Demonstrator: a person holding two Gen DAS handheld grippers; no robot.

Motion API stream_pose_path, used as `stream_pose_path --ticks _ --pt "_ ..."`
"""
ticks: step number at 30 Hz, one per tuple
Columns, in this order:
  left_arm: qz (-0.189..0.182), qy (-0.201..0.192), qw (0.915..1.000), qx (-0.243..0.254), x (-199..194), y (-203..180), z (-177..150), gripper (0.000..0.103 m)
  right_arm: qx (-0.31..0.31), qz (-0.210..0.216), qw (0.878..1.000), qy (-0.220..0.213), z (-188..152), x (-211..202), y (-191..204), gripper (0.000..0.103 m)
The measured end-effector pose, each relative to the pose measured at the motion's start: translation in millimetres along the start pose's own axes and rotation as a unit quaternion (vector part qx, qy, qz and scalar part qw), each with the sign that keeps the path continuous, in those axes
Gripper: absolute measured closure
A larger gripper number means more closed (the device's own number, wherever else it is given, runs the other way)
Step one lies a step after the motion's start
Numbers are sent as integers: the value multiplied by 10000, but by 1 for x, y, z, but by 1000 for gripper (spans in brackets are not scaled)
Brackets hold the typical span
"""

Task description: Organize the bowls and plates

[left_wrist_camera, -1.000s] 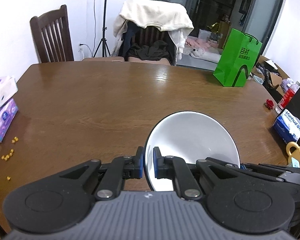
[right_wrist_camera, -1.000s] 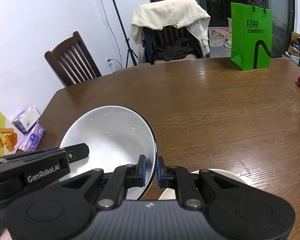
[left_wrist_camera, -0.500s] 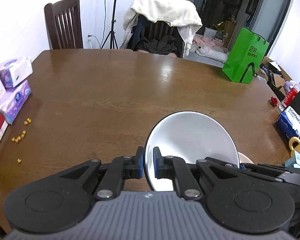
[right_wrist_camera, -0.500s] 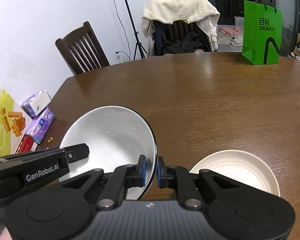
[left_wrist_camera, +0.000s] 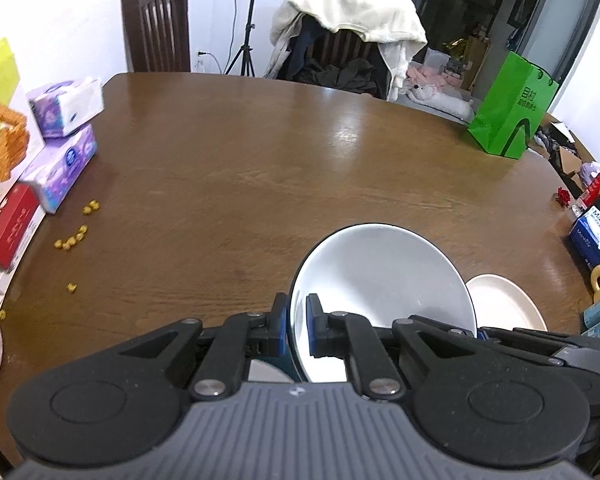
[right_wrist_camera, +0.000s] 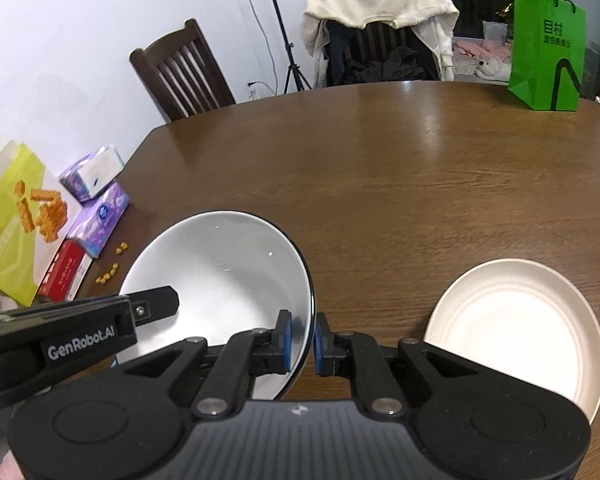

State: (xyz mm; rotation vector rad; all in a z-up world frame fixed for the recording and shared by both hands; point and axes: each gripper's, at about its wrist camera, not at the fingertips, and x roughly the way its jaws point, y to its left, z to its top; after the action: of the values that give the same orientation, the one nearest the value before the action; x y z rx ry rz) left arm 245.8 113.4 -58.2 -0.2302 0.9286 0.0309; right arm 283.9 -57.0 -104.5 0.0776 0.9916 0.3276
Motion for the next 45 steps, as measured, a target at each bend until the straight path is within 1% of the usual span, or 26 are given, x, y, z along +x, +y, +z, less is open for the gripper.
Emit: stream_pose_path --ticks 25,35,45 --pt "250 302 9975 -583 -11 60 -38 93 -574 251 9965 558 -29 20 57 92" --pt "339 392 9966 -644 -9 69 -50 93 -810 249 9936 742 -38 29 70 92" --pt "389 553 9957 -637 -3 73 -54 93 -1030 158 9913 804 -42 35 78 91"
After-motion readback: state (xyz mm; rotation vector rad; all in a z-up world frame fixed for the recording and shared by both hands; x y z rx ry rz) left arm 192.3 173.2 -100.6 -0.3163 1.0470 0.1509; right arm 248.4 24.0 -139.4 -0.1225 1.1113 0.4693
